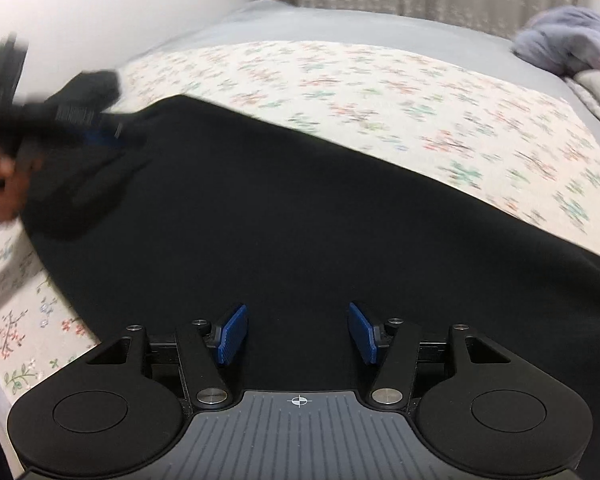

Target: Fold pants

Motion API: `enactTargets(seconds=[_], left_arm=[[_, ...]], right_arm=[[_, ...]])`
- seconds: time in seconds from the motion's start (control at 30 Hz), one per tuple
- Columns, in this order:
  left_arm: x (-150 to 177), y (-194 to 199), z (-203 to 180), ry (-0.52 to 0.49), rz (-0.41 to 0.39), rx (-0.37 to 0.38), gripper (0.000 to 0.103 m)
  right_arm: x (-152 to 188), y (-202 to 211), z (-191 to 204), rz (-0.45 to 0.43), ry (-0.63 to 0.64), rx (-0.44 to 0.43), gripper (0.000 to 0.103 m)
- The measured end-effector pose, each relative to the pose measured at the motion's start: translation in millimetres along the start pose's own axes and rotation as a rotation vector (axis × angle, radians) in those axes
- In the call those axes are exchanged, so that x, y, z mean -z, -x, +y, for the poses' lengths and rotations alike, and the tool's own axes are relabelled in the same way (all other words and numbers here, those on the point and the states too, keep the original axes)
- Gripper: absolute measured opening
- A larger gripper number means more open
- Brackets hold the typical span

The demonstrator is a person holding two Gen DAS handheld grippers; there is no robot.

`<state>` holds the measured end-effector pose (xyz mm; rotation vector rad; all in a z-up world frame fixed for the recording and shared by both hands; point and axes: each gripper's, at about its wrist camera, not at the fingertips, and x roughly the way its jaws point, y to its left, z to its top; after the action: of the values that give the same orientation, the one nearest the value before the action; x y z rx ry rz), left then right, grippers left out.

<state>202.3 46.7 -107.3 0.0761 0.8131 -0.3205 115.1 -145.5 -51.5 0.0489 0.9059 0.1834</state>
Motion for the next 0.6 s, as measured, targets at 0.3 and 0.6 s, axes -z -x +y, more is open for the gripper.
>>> enactTargets(seconds=[0.3,0.6], left_arm=[[9,9,4,0.039,0.001,-0.039,0.063],[9,16,-5,0.039,0.004,-0.089,0.063]], right_arm=[[47,51,-88,-0.031,-0.186,0.185,0.053],[88,102,-126,-0.113,-0.279,0.275,0.033]])
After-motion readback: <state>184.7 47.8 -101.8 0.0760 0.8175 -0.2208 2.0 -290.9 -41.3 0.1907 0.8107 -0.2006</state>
